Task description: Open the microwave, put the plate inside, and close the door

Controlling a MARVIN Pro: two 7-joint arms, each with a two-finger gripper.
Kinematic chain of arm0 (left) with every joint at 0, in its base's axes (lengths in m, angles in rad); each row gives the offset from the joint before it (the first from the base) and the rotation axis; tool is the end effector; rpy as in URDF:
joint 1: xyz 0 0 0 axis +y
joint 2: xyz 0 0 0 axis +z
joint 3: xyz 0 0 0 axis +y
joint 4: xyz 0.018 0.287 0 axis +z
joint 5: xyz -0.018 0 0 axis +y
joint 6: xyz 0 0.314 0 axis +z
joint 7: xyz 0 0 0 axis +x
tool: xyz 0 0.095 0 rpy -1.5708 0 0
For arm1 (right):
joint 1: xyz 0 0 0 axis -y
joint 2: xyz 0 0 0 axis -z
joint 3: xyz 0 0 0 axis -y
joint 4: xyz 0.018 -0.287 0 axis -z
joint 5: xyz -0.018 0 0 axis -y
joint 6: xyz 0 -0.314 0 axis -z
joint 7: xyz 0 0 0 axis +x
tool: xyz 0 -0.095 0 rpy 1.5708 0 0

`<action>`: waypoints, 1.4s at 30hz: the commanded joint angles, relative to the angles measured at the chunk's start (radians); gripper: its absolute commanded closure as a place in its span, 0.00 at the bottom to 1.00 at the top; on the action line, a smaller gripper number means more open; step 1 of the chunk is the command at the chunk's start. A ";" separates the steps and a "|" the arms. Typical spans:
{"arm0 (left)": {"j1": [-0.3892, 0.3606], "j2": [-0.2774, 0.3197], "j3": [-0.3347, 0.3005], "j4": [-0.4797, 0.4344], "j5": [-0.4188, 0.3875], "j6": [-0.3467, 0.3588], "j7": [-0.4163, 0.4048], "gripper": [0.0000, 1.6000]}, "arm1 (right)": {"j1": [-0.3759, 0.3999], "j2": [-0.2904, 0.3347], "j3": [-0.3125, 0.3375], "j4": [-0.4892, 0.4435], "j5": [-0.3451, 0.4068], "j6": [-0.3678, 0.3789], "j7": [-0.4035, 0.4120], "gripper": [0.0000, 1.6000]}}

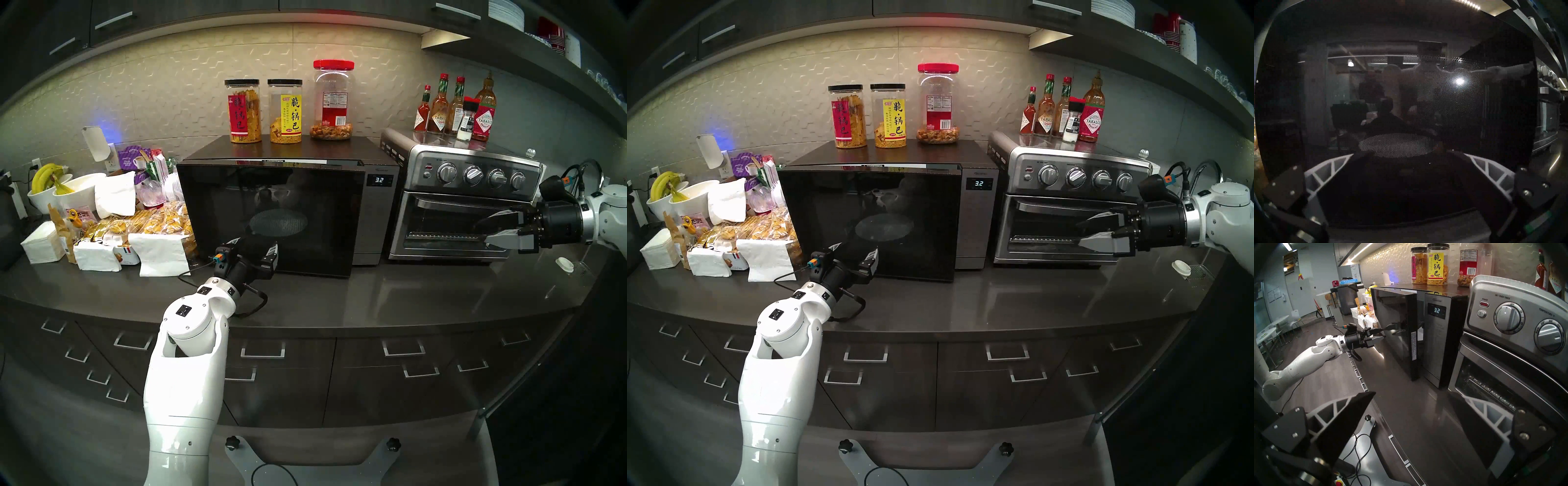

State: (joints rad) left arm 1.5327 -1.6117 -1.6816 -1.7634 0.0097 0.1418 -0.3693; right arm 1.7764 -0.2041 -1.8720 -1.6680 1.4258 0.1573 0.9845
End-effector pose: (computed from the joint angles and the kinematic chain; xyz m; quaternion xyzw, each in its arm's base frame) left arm 0.4283 0.0024 -0.2245 0.6687 -0.0852 0.7324 0.0954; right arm 0.3643 -0.2151 -0.0146 -0.7407 -0.3977 -0.4683 0.2718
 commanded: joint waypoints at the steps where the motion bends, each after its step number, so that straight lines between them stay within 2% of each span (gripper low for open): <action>1: -0.080 -0.017 -0.002 0.009 0.017 -0.006 0.048 0.00 | 0.020 -0.011 0.005 0.002 0.013 -0.005 0.002 0.00; 13: -0.131 -0.040 -0.002 0.058 0.063 -0.007 0.145 0.00 | 0.023 -0.013 0.001 0.000 0.016 -0.007 0.000 0.00; 29: -0.158 -0.060 -0.010 0.089 0.087 -0.011 0.168 0.00 | 0.024 -0.016 -0.002 -0.001 0.018 -0.009 -0.001 0.00; 38: -0.081 -0.041 -0.034 -0.016 0.064 -0.006 0.148 0.00 | 0.024 -0.016 -0.003 -0.001 0.018 -0.010 -0.001 0.00; 42: -0.032 -0.026 -0.029 -0.061 0.034 -0.025 0.130 0.00 | 0.024 -0.016 -0.003 -0.001 0.018 -0.010 -0.001 0.00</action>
State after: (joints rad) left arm 1.4625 -1.6661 -1.6931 -1.7198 0.0843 0.1389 -0.2366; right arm 1.7835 -0.2118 -1.8835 -1.6718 1.4334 0.1501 0.9805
